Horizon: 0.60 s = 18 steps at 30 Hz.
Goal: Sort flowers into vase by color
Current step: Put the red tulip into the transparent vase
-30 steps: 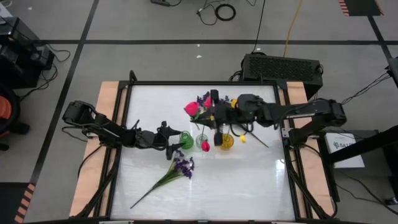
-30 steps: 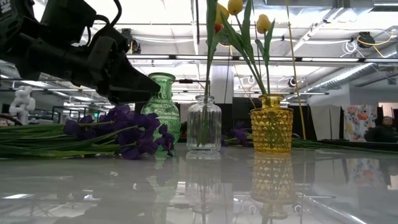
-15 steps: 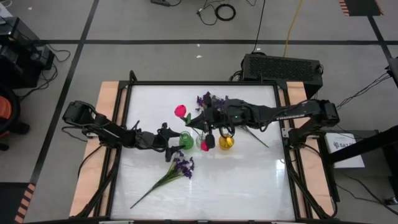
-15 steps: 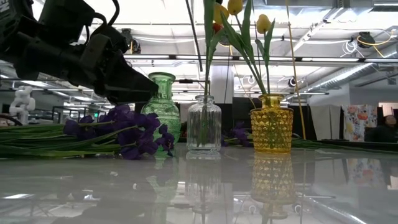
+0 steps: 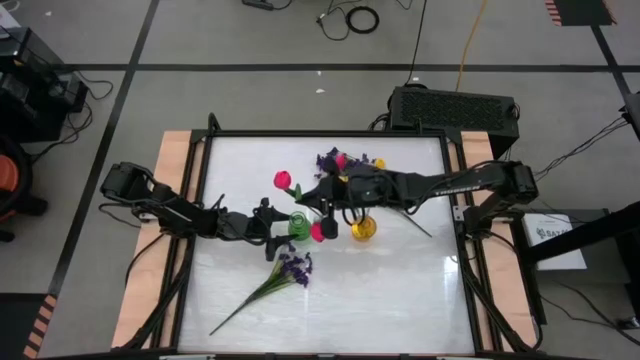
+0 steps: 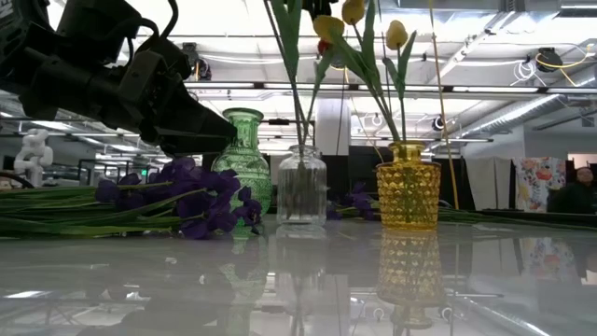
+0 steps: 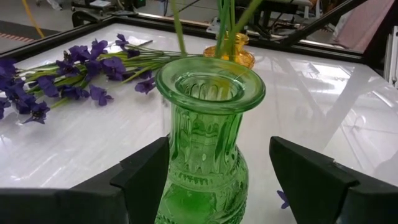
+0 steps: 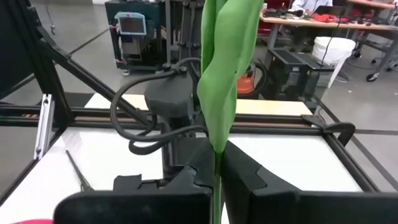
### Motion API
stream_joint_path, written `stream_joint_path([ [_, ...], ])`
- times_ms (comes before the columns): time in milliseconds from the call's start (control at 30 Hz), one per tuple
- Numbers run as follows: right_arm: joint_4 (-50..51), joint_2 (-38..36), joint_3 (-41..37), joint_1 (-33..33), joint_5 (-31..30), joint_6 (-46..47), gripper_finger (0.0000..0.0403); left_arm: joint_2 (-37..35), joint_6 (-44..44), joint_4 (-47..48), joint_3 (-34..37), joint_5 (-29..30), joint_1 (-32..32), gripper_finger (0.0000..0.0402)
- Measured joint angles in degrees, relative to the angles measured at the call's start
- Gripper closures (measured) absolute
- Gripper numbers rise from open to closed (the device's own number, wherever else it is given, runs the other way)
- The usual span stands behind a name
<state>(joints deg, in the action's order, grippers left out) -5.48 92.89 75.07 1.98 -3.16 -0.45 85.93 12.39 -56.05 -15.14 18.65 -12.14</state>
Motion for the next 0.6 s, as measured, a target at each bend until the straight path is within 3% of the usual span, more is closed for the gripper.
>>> stream_joint_path([
  [600, -0.56, -2.68, 0.0, 0.39, 0.02, -1.65, 0.0399, -1.12, -5.42, 0.01, 0.02, 4.43, 0.07, 0.0121],
])
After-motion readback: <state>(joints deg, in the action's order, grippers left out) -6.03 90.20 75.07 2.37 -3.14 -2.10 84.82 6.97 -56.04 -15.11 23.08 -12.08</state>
